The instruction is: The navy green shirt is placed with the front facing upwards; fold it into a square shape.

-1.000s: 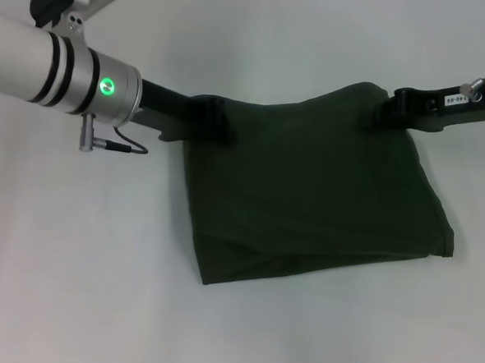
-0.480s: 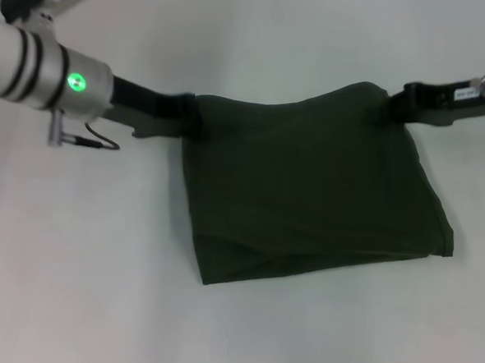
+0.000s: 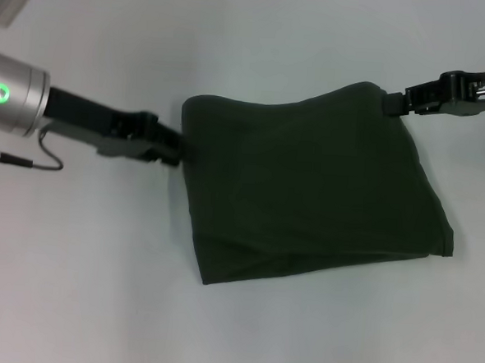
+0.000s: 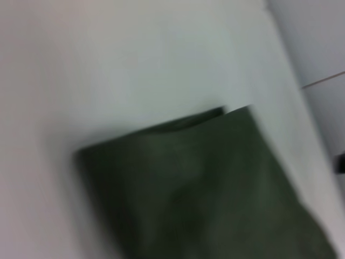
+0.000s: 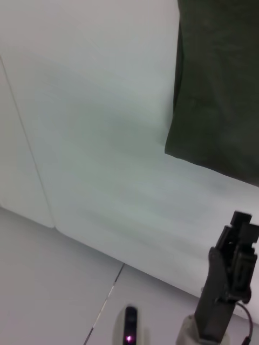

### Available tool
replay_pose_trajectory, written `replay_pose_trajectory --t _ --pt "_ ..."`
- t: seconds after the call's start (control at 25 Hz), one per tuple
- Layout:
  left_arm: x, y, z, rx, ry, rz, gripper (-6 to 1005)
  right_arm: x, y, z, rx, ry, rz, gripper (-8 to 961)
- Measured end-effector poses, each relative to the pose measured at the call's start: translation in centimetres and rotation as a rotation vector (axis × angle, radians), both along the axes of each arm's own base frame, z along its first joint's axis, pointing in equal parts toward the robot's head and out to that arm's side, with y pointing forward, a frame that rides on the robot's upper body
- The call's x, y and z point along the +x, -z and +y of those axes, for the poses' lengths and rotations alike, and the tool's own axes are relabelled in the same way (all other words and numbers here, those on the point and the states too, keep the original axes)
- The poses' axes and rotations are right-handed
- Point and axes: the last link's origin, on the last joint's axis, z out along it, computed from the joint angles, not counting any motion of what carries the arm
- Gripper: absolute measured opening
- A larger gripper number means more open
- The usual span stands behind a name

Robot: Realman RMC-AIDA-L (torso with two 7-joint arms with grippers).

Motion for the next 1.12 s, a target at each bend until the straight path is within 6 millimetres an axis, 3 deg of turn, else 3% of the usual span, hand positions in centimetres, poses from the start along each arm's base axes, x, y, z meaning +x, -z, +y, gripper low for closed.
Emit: replay_pose_trajectory --t 0.2,0.64,0.72,0.76,1.12 --pt "-1.1 0.4 -0.2 -0.009 -0.064 0.056 261 0.1 0.1 -0.2 -0.003 0.005 0.002 163" --pt "-1.2 1.3 -0.4 -0.001 -0.079 0.055 744 0.5 0.1 -0.7 -0.015 0.022 0.013 610" --pt "-1.3 1.6 -0.5 0.0 -0.086 0.054 883 0.5 0.1 -0.7 -0.015 0.022 0.014 839" --pt "-1.4 1.9 -0.6 -0.003 -0.091 0.052 952 0.5 0.2 -0.7 -0.015 0.022 0.014 839" --pt "-1.0 3.6 -0.6 -0.012 -0.095 0.054 926 0.5 0.0 -0.6 -0.007 0.026 0.021 837"
